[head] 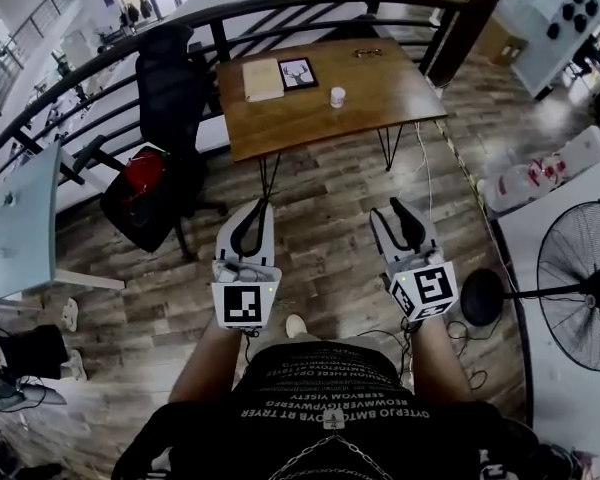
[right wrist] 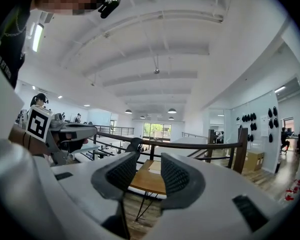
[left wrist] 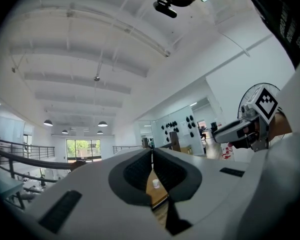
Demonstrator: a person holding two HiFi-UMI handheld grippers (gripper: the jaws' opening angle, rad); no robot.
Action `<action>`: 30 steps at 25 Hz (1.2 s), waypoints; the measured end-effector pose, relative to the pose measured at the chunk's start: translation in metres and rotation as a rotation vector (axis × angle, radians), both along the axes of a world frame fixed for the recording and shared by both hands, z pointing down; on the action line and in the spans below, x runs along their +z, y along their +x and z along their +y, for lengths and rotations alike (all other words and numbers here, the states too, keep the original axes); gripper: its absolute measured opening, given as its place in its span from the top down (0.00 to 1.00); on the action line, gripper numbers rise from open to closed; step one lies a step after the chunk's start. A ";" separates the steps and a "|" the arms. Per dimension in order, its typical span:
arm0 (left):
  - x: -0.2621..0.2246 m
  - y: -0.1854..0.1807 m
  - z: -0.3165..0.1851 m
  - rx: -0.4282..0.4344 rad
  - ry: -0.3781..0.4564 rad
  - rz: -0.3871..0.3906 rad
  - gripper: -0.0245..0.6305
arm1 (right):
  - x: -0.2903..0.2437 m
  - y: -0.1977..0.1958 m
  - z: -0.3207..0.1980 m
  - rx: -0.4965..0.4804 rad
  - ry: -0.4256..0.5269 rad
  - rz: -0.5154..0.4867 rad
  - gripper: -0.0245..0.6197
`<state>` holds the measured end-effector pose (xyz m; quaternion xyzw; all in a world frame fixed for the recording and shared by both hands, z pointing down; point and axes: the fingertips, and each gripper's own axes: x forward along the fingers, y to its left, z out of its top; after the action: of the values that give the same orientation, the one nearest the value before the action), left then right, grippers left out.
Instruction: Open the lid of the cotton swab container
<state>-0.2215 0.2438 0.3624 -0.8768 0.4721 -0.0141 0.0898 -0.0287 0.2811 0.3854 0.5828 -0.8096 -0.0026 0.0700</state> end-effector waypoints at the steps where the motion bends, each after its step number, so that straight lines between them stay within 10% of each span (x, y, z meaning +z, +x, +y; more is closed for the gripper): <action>1: -0.001 -0.001 -0.005 0.005 -0.003 0.005 0.91 | -0.001 -0.001 -0.003 0.005 0.000 0.003 0.71; 30: 0.009 0.122 -0.141 0.032 -0.086 0.062 0.91 | 0.004 0.102 -0.147 -0.079 -0.032 0.005 0.71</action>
<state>-0.0994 0.1026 0.3710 -0.8874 0.4595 -0.0058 0.0375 0.0733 0.1337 0.3890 0.5490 -0.8318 0.0063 0.0812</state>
